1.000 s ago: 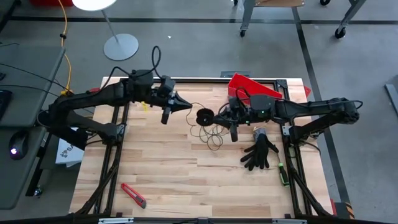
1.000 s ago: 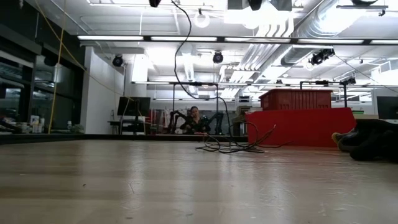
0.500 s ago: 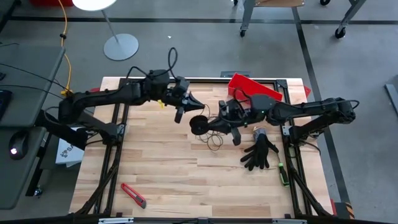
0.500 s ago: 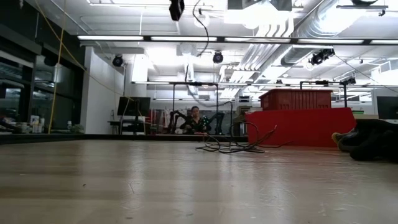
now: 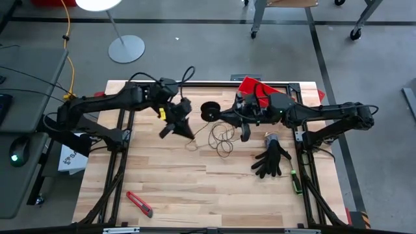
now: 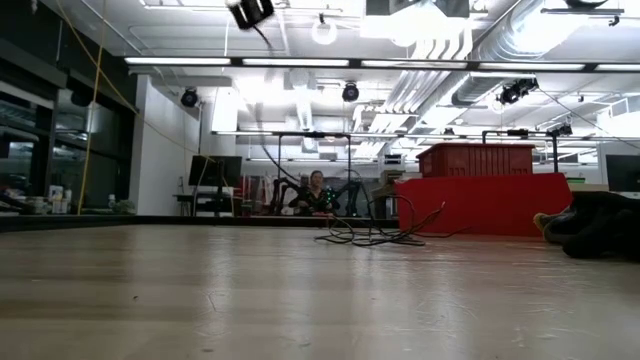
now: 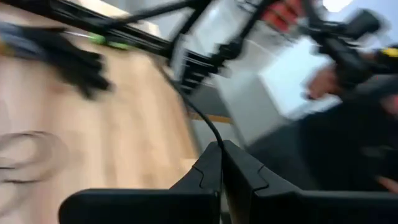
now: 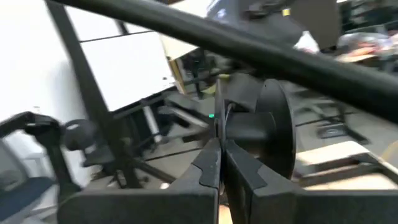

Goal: Coil cords
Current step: Uncoil the black wire from the spool

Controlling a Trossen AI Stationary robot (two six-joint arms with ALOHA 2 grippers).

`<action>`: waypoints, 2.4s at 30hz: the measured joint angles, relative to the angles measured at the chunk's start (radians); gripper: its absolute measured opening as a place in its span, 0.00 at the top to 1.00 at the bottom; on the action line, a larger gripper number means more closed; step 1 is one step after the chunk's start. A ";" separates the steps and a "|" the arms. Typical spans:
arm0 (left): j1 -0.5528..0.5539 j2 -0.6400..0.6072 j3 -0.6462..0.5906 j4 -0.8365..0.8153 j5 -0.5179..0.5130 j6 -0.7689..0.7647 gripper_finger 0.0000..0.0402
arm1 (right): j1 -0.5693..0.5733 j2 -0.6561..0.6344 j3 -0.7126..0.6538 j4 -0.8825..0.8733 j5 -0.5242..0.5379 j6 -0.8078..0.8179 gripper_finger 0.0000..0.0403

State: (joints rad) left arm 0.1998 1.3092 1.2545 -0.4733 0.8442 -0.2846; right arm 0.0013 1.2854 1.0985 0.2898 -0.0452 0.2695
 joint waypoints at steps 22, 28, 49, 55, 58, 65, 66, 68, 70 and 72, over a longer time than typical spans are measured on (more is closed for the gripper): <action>0.130 -0.093 0.000 0.479 0.062 -0.247 1.00 | 0.022 -0.054 0.000 -0.330 0.003 0.073 1.00; 0.168 -0.019 0.000 0.657 0.063 -0.299 1.00 | 0.061 -0.020 0.000 -0.325 0.003 0.103 1.00; 0.241 0.171 0.000 0.786 0.060 -0.303 1.00 | 0.100 -0.004 0.000 -0.133 -0.199 0.205 1.00; 0.225 0.240 0.000 0.973 0.017 -0.394 1.00 | 0.100 0.016 0.000 -0.120 -0.219 0.213 1.00; 0.223 0.266 0.000 0.998 -0.032 -0.398 1.00 | 0.100 0.023 0.000 -0.070 -0.230 0.208 1.00; 0.225 0.325 0.000 0.894 -0.049 -0.388 1.00 | 0.099 0.025 0.000 0.090 -0.243 0.200 1.00; 0.224 0.331 0.000 0.851 -0.042 -0.377 1.00 | 0.099 0.025 0.000 0.110 -0.243 0.197 1.00; 0.221 0.341 0.000 0.755 -0.035 -0.346 1.00 | 0.099 0.024 0.000 0.136 -0.241 0.194 1.00; 0.214 0.347 0.000 0.664 -0.023 -0.303 1.00 | 0.098 0.024 0.000 0.140 -0.233 0.179 1.00; 0.208 0.347 0.000 0.596 0.014 -0.267 1.00 | 0.098 0.024 0.000 0.140 -0.210 0.158 1.00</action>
State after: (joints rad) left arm 0.4081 1.6566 1.2545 0.1228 0.8582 -0.5520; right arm 0.0995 1.3098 1.0981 0.4297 -0.2550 0.4276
